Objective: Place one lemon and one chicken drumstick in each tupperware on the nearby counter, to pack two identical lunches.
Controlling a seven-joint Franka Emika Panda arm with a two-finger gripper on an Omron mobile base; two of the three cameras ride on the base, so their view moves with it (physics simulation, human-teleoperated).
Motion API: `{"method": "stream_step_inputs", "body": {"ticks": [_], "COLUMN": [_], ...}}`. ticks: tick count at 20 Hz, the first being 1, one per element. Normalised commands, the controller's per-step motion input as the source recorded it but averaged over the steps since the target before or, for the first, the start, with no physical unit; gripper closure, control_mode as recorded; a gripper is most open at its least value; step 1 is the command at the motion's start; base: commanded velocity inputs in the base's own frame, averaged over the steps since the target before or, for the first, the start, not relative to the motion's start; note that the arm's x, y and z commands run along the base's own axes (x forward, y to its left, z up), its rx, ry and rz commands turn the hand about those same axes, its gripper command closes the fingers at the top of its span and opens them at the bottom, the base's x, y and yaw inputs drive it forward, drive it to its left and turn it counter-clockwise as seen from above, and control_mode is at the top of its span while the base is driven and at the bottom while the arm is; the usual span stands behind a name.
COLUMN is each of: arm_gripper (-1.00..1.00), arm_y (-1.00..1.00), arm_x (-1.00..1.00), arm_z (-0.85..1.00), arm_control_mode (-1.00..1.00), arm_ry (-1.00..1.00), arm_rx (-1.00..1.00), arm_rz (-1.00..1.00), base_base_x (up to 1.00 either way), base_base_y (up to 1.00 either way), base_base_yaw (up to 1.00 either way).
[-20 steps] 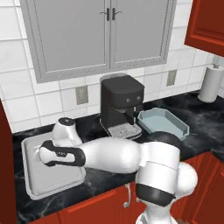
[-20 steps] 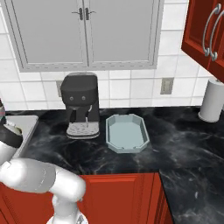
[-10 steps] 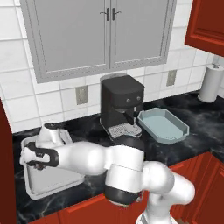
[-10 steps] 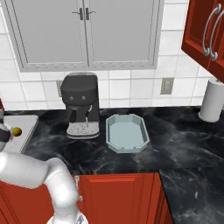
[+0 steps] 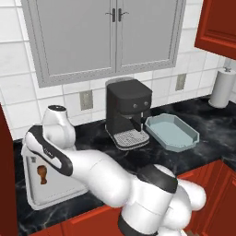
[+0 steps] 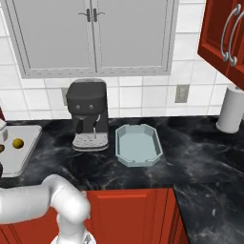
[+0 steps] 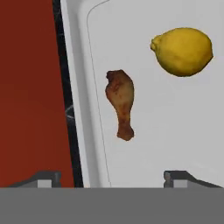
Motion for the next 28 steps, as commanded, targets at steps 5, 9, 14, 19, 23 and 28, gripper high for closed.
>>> {"method": "stream_step_inputs", "body": {"ticks": [5, 9, 14, 19, 23, 28], "arm_gripper": [-1.00, -1.00, -1.00, -1.00, -1.00, -1.00], "arm_y": [-0.88, -1.00, -1.00, -1.00, -1.00, -1.00], "arm_x": [-0.76, -0.42, -0.04, 0.02, -0.03, -0.28], "arm_z": [0.64, 0.47, 0.30, 0.00, 0.16, 0.57], "arm_control_mode": [-1.00, -1.00, -1.00, -1.00, -1.00, -1.00], "arm_ry": [0.00, -0.02, -0.05, -0.06, -0.15, -0.23], "arm_rx": [0.00, 0.00, 0.00, -0.04, -0.07, -0.14], "arm_rz": [-0.10, -0.16, -0.14, -0.07, -0.01, 0.00], "base_base_x": [0.00, 0.00, 0.00, 0.00, 0.00, 0.00], "base_base_y": [0.00, 0.00, 0.00, 0.00, 0.00, 0.00], "base_base_yaw": [0.00, 0.00, 0.00, 0.00, 0.00, 0.00]}}
